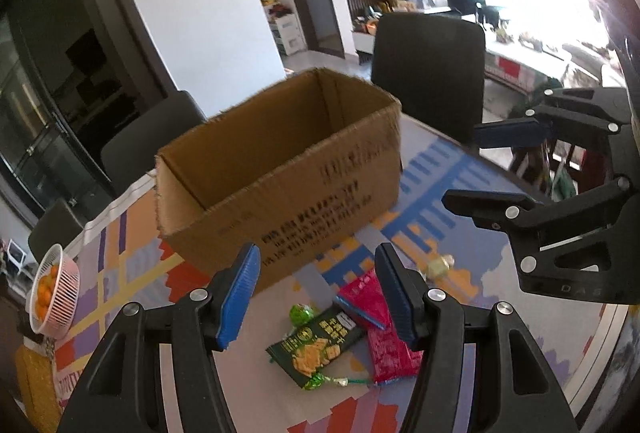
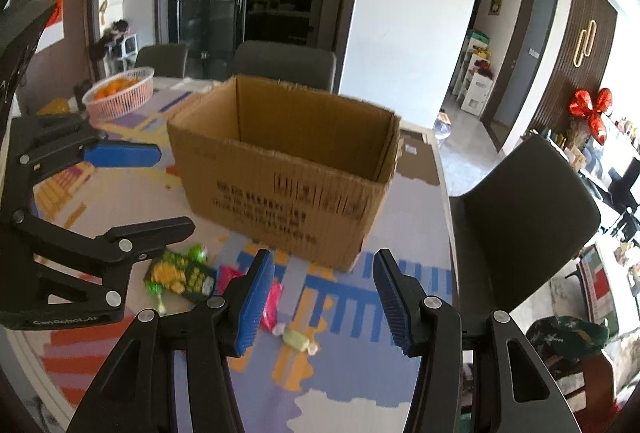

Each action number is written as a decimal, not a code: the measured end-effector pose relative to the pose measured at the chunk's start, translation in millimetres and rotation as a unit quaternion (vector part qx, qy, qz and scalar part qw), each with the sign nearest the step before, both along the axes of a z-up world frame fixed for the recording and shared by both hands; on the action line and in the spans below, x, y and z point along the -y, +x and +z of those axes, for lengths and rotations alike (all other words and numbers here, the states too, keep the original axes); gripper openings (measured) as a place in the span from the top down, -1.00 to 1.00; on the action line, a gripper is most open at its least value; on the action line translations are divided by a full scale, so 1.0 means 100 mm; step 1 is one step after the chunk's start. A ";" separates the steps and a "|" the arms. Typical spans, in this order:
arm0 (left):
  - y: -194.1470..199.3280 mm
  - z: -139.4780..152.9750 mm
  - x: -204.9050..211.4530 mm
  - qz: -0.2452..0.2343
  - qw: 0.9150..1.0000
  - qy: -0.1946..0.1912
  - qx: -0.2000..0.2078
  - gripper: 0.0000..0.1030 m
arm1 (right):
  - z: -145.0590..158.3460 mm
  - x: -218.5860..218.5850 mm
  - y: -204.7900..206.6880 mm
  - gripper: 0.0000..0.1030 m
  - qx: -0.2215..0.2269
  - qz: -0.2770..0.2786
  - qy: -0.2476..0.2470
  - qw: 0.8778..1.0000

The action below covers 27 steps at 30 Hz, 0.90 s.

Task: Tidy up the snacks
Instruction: 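Move both tools back toward the remaining snacks on the table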

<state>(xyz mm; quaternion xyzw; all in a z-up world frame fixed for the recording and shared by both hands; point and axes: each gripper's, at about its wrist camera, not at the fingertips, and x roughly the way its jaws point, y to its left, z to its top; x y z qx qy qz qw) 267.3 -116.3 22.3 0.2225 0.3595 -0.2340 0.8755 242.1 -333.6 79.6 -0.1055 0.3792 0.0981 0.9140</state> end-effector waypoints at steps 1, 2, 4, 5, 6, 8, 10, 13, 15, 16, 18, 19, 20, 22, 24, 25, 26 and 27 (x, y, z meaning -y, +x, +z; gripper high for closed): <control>0.00 -0.03 0.01 -0.002 1.000 0.001 -0.004 -0.15 | -0.04 0.00 -0.01 -0.03 -0.006 0.002 -0.002 1.000; 0.01 -0.06 0.02 -0.006 1.000 0.002 -0.010 -0.15 | -0.08 0.00 -0.02 -0.03 -0.012 0.004 -0.003 1.000; 0.03 -0.13 0.02 -0.011 1.000 0.006 -0.016 -0.15 | -0.18 0.03 -0.02 -0.03 -0.028 0.006 -0.001 1.000; 0.03 -0.17 0.04 -0.015 1.000 0.009 -0.020 -0.15 | -0.22 0.03 -0.02 -0.03 -0.035 0.006 0.001 0.999; 0.03 -0.21 0.05 -0.019 0.999 0.012 -0.023 -0.15 | -0.26 0.03 -0.01 -0.03 -0.040 0.005 0.002 0.999; 0.04 -0.30 0.08 -0.030 0.999 0.018 -0.035 -0.15 | -0.35 0.04 0.00 -0.03 -0.056 0.006 0.003 0.998; 0.05 -0.38 0.11 -0.038 0.998 0.025 -0.045 -0.15 | -0.42 0.04 0.01 -0.03 -0.067 0.005 0.006 0.998; 0.09 -0.50 0.15 -0.047 0.996 0.034 -0.061 -0.15 | -0.56 0.04 0.02 -0.03 -0.085 0.005 0.008 0.996; 0.12 -0.56 0.18 -0.050 0.996 0.039 -0.067 -0.15 | -0.63 0.04 0.02 -0.03 -0.093 0.006 0.005 0.996; 0.14 -0.61 0.20 -0.054 0.995 0.046 -0.070 -0.15 | -0.67 0.03 0.03 -0.03 -0.098 0.007 0.003 0.995; 0.16 -0.68 0.22 -0.060 0.994 0.054 -0.075 -0.15 | -0.74 0.02 0.04 -0.03 -0.108 0.009 0.000 0.994; 0.17 -0.70 0.23 -0.062 0.993 0.056 -0.077 -0.15 | -0.78 0.02 0.04 -0.03 -0.113 0.010 -0.001 0.994; 0.19 -0.73 0.24 -0.065 0.993 0.059 -0.081 -0.15 | -0.81 0.02 0.05 -0.03 -0.117 0.011 -0.003 0.993; 0.21 -0.77 0.25 -0.069 0.992 0.063 -0.085 -0.15 | -0.88 0.02 0.06 -0.03 -0.125 0.012 -0.007 0.992; 0.23 -0.81 0.27 -0.075 0.991 0.066 -0.086 -0.16 | -0.93 0.03 0.07 -0.03 -0.134 0.013 -0.008 0.991; 0.23 -0.82 0.28 -0.078 0.991 0.068 -0.087 -0.18 | -0.97 0.03 0.07 -0.03 -0.139 0.014 -0.009 0.990; 0.24 -0.84 0.29 -0.083 0.990 0.070 -0.089 -0.20 | -0.99 0.04 0.08 -0.03 -0.141 0.014 -0.009 0.990; 0.24 -0.85 0.30 -0.088 0.989 0.071 -0.090 -0.21 | -1.01 0.05 0.08 -0.03 -0.143 0.014 -0.006 0.990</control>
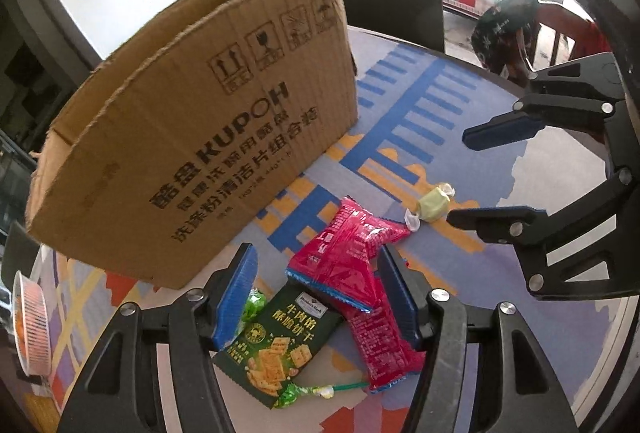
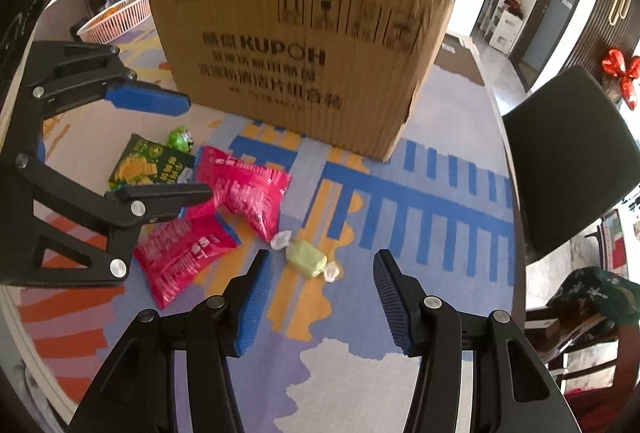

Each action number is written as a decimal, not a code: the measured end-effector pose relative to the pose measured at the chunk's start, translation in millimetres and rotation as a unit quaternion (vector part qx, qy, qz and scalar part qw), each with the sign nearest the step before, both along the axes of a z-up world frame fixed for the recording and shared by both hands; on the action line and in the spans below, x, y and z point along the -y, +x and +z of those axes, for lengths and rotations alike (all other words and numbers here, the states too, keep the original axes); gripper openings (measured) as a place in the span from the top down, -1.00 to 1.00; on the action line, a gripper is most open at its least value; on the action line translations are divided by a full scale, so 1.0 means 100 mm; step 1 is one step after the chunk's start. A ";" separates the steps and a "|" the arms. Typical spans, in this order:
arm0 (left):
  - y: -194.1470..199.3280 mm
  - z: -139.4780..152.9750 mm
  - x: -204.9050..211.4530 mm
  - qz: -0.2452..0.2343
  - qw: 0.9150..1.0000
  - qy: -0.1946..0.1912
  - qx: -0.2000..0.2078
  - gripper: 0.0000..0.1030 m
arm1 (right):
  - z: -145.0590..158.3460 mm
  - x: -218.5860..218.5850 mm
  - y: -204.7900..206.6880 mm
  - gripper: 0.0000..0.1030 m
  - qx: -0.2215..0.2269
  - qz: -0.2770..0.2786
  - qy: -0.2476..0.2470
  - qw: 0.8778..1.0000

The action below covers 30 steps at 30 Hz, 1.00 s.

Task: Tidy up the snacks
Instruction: 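Move both tools back toward the remaining snacks on the table, then grasp the pink bag with the left tool while the right tool grasps the pale green candy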

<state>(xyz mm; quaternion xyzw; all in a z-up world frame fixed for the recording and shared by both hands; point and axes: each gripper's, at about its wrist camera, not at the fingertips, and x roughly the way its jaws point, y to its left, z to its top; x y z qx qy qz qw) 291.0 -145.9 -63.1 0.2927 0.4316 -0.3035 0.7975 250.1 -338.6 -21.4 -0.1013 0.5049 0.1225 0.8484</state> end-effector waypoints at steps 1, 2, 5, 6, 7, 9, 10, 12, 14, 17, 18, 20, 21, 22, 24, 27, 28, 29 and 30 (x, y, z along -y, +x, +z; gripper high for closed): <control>0.00 -0.01 0.01 -0.003 1.000 0.001 -0.001 -0.21 | -0.02 0.00 0.00 -0.03 -0.004 0.001 0.004 1.000; 0.00 -0.02 0.02 -0.008 1.000 0.002 -0.002 -0.21 | -0.05 0.01 0.01 -0.03 -0.009 0.003 0.008 1.000; 0.02 -0.05 0.04 -0.019 1.000 0.002 -0.002 -0.21 | -0.12 0.01 0.03 -0.03 -0.016 0.005 0.015 1.000; 0.02 -0.06 0.04 -0.022 1.000 0.001 -0.003 -0.21 | -0.14 0.01 0.04 -0.02 -0.018 0.006 0.015 1.000; 0.03 -0.08 0.05 -0.024 1.000 0.001 -0.004 -0.21 | -0.16 0.01 0.04 -0.02 -0.018 0.007 0.014 1.000; 0.06 -0.10 0.06 -0.027 1.000 0.001 -0.007 -0.21 | -0.18 0.01 0.05 -0.02 -0.016 0.006 0.012 1.000; 0.08 -0.13 0.07 -0.028 1.000 0.002 -0.010 -0.21 | -0.19 0.00 0.06 -0.02 -0.015 0.008 0.008 1.000; 0.11 -0.16 0.09 -0.031 0.999 0.003 -0.017 -0.21 | -0.20 0.01 0.08 -0.02 -0.015 0.010 0.008 1.000; 0.13 -0.19 0.12 -0.032 0.999 0.002 -0.018 -0.21 | -0.22 0.01 0.11 -0.02 -0.018 0.014 0.009 1.000; 0.16 -0.22 0.15 -0.030 0.999 0.003 -0.014 -0.21 | -0.24 0.02 0.14 -0.02 -0.019 0.016 0.012 1.000; 0.18 -0.23 0.16 -0.030 0.999 0.002 -0.017 -0.21 | -0.25 0.02 0.14 -0.02 -0.019 0.015 0.011 1.000; 0.20 -0.25 0.17 -0.029 0.999 0.002 -0.020 -0.21 | -0.26 0.02 0.16 -0.02 -0.019 0.012 0.009 1.000; 0.21 -0.26 0.17 -0.029 0.999 0.001 -0.021 -0.21 | -0.28 0.01 0.17 -0.02 -0.020 0.013 0.010 1.000; 0.22 -0.27 0.17 -0.028 0.999 0.000 -0.024 -0.21 | -0.29 0.01 0.18 -0.02 -0.021 0.014 0.010 1.000; 0.25 -0.29 0.16 -0.025 0.999 -0.006 -0.032 -0.20 | -0.31 0.00 0.18 -0.02 -0.022 0.016 0.011 1.000; 0.31 -0.31 0.14 -0.017 0.998 -0.019 -0.050 -0.18 | -0.33 -0.01 0.22 -0.01 -0.022 0.019 0.014 0.999; 0.32 -0.32 0.13 -0.014 0.998 -0.024 -0.056 -0.15 | -0.34 -0.03 0.21 -0.01 -0.021 0.020 0.017 0.999; 0.34 -0.33 0.12 -0.010 0.997 -0.029 -0.064 -0.06 | -0.34 -0.03 0.22 -0.01 -0.021 0.021 0.019 0.999; 0.35 -0.33 0.12 -0.007 0.997 -0.031 -0.068 0.03 | -0.34 -0.04 0.22 0.05 -0.020 0.020 0.020 0.999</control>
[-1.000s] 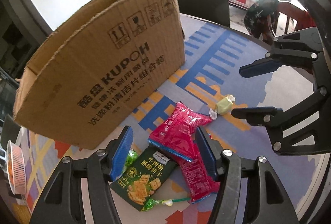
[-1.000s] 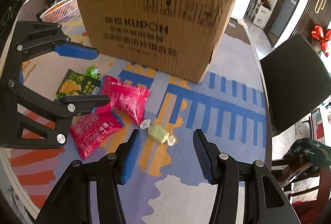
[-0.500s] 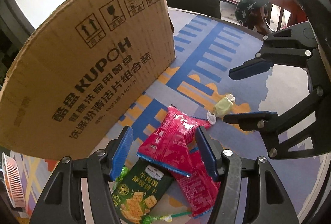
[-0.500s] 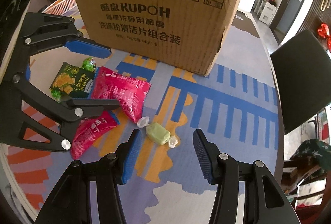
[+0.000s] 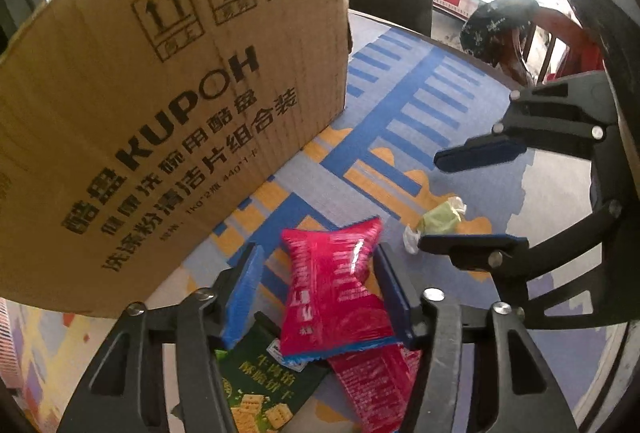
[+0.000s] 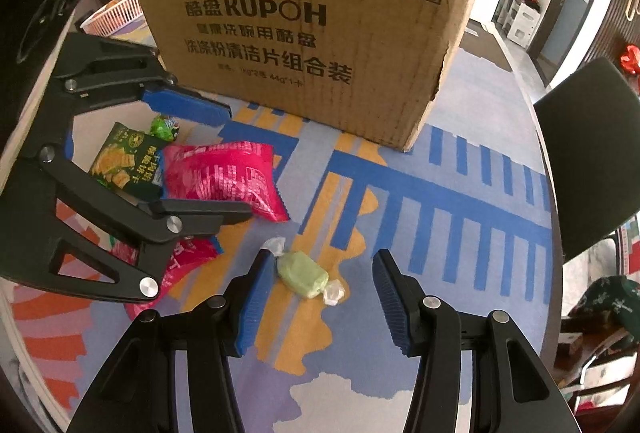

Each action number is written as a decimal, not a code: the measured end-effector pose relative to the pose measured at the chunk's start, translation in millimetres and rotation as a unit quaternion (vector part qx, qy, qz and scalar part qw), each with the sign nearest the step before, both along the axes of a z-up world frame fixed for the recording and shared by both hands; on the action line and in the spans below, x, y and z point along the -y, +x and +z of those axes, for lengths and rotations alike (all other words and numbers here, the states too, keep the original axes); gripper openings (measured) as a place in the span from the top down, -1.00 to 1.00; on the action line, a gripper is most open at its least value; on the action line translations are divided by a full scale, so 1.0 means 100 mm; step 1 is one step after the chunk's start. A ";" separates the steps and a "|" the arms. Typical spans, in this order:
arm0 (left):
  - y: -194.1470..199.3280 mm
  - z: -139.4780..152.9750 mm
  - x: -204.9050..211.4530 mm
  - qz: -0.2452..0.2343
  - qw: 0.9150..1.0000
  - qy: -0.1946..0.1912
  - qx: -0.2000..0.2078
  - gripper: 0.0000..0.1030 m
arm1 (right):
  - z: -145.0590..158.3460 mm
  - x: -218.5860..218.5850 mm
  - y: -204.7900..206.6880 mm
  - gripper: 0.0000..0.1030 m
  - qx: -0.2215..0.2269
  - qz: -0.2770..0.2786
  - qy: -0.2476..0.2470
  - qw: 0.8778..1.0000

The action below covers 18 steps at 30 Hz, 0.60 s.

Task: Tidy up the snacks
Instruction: 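Grasp the pink bag with the left tool while the right tool grasps the pale green candy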

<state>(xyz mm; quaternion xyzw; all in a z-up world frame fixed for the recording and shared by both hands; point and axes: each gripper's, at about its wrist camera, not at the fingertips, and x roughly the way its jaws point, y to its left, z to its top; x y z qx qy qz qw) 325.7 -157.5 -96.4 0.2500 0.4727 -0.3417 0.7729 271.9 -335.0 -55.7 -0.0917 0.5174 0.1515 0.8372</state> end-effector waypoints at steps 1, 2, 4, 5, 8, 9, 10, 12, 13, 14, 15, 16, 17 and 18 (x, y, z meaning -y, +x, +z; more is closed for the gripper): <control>0.00 0.00 -0.01 0.003 1.000 -0.002 -0.004 0.06 | -0.01 0.00 0.00 0.10 -0.001 0.000 0.002 1.000; 0.00 0.00 -0.01 0.006 1.000 -0.006 -0.007 0.12 | -0.01 -0.01 0.00 0.17 -0.003 0.000 0.003 1.000; 0.00 0.00 -0.02 0.013 1.000 -0.007 -0.008 0.19 | -0.04 -0.01 -0.01 0.22 -0.006 0.001 0.005 1.000; -0.01 0.00 -0.02 0.018 1.000 -0.006 -0.008 0.19 | -0.05 -0.01 -0.01 0.24 -0.006 0.001 0.006 1.000; -0.04 0.01 -0.02 0.022 1.000 -0.002 -0.010 0.21 | -0.05 -0.02 -0.04 0.44 -0.002 0.004 0.008 1.000; -0.05 0.01 -0.01 0.022 1.000 0.001 -0.006 0.25 | -0.05 -0.02 -0.05 0.55 -0.002 0.004 0.009 1.000; -0.06 0.01 -0.01 0.022 1.000 0.003 -0.003 0.25 | -0.05 -0.03 -0.04 0.55 -0.001 0.005 0.009 1.000; -0.07 0.01 0.00 0.026 1.000 0.003 -0.005 0.29 | -0.04 -0.04 -0.06 0.61 0.004 0.004 0.006 1.000; -0.08 0.01 -0.01 0.031 0.999 0.002 -0.007 0.29 | -0.04 -0.05 -0.07 0.61 0.007 0.003 0.005 1.000; -0.09 0.01 0.00 0.037 0.999 0.003 -0.007 0.30 | -0.02 -0.05 -0.07 0.61 0.009 0.002 0.006 1.000; -0.09 0.01 0.01 0.041 0.999 0.002 -0.007 0.31 | -0.01 -0.05 -0.08 0.61 0.010 0.000 0.008 1.000; -0.10 0.01 0.02 0.043 0.999 0.000 -0.007 0.31 | 0.00 -0.05 -0.10 0.61 0.012 -0.003 0.011 1.000; -0.11 0.02 0.01 0.048 0.999 -0.001 -0.006 0.32 | 0.02 -0.05 -0.11 0.61 0.013 -0.005 0.013 1.000; -0.12 0.02 0.00 0.052 0.999 -0.002 -0.005 0.32 | 0.04 -0.05 -0.12 0.61 0.016 -0.007 0.014 1.000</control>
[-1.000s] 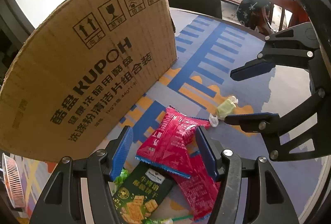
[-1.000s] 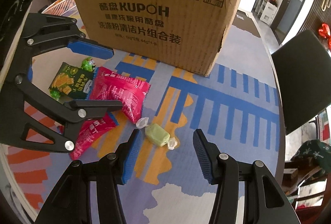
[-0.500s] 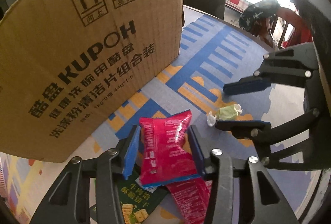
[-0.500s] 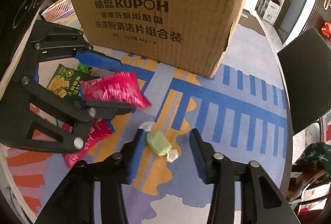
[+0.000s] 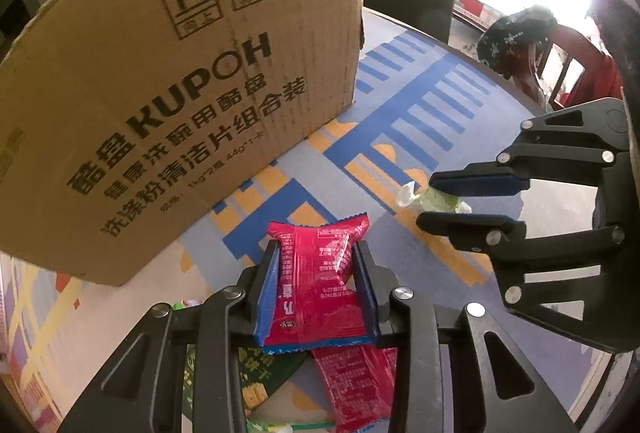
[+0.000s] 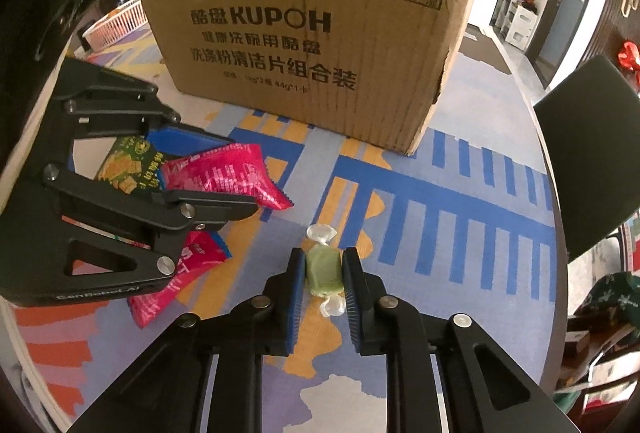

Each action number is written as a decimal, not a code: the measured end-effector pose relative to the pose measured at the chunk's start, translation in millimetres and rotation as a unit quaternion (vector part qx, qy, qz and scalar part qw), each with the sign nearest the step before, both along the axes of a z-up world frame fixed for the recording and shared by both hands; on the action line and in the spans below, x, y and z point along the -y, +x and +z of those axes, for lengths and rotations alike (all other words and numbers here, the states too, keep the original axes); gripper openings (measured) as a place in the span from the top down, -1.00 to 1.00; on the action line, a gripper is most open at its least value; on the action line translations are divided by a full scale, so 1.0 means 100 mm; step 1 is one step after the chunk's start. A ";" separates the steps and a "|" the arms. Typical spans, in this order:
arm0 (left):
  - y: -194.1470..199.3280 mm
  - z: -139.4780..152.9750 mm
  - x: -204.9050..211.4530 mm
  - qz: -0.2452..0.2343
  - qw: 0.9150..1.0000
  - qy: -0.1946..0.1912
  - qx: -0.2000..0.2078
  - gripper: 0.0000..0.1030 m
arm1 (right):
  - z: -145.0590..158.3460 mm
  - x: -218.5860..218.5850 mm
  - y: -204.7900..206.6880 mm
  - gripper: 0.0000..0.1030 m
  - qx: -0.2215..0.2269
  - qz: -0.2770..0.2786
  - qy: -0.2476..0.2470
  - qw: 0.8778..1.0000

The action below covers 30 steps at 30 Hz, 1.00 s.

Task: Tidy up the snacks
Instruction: 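Grasp the pink bag with the left tool while the right tool grasps the pale green candy, then lift both snacks into the cardboard box and open both tools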

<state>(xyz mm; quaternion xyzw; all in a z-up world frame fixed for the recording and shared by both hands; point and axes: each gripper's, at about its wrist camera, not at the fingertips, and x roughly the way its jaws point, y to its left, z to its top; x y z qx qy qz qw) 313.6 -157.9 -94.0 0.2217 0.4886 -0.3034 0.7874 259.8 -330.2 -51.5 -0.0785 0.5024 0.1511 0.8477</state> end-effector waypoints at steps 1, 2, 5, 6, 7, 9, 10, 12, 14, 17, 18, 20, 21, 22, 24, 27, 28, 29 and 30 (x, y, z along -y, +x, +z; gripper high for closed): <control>-0.02 0.02 -0.02 0.004 1.000 -0.005 0.001 0.32 | 0.03 0.00 -0.01 0.61 0.003 -0.002 0.001 1.000; -0.04 0.03 -0.03 0.008 1.000 -0.009 0.001 0.32 | 0.06 0.00 -0.03 0.61 0.007 -0.006 0.002 1.000; -0.10 0.12 -0.10 0.018 0.999 -0.025 0.008 0.32 | 0.16 0.02 -0.05 0.61 0.014 -0.015 0.011 1.000; -0.12 0.15 -0.11 0.021 0.999 -0.028 0.013 0.32 | 0.19 0.04 -0.07 0.61 0.018 -0.017 0.012 1.000; -0.16 0.21 -0.14 0.027 0.999 -0.032 0.022 0.32 | 0.24 0.03 -0.09 0.61 0.024 -0.018 0.013 0.999; -0.19 0.29 -0.18 0.035 0.998 -0.040 0.031 0.33 | 0.32 0.07 -0.12 0.61 0.036 -0.020 0.015 0.999; -0.22 0.35 -0.21 0.043 0.997 -0.047 0.037 0.33 | 0.35 0.07 -0.13 0.61 0.040 -0.021 0.016 0.999; -0.26 0.43 -0.24 0.053 0.996 -0.058 0.043 0.33 | 0.44 0.07 -0.18 0.61 0.049 -0.026 0.021 0.998; -0.31 0.53 -0.30 0.062 0.994 -0.071 0.051 0.33 | 0.52 0.07 -0.23 0.61 0.057 -0.029 0.028 0.998; -0.38 0.68 -0.38 0.074 0.992 -0.080 0.067 0.33 | 0.66 0.08 -0.30 0.61 0.075 -0.033 0.032 0.996; -0.40 0.73 -0.40 0.078 0.991 -0.084 0.072 0.33 | 0.71 0.08 -0.32 0.61 0.083 -0.035 0.033 0.995; -0.45 0.82 -0.46 0.083 0.989 -0.089 0.082 0.33 | 0.79 0.03 -0.31 0.61 0.092 -0.037 0.038 0.994; -0.47 0.87 -0.49 0.085 0.988 -0.092 0.089 0.33 | 0.84 0.02 -0.31 0.61 0.098 -0.038 0.041 0.994; -0.49 0.91 -0.48 0.087 0.987 -0.093 0.096 0.33 | 0.91 0.01 -0.34 0.61 0.105 -0.038 0.044 0.993; -0.53 0.99 -0.52 0.089 0.985 -0.099 0.108 0.33 | 1.01 -0.04 -0.38 0.61 0.117 -0.039 0.048 0.991; -0.58 1.12 -0.61 0.093 0.982 -0.108 0.124 0.33 | 1.14 -0.09 -0.41 0.61 0.133 -0.036 0.052 0.989; -0.58 1.17 -0.64 0.095 0.981 -0.111 0.129 0.33 | 1.21 -0.12 -0.43 0.61 0.140 -0.035 0.054 0.988; -0.59 1.21 -0.66 0.097 0.980 -0.114 0.133 0.33 | 1.23 -0.13 -0.43 0.61 0.144 -0.034 0.055 0.987; -0.59 1.24 -0.68 0.100 0.978 -0.117 0.138 0.33 | 1.28 -0.15 -0.44 0.61 0.150 -0.034 0.057 0.987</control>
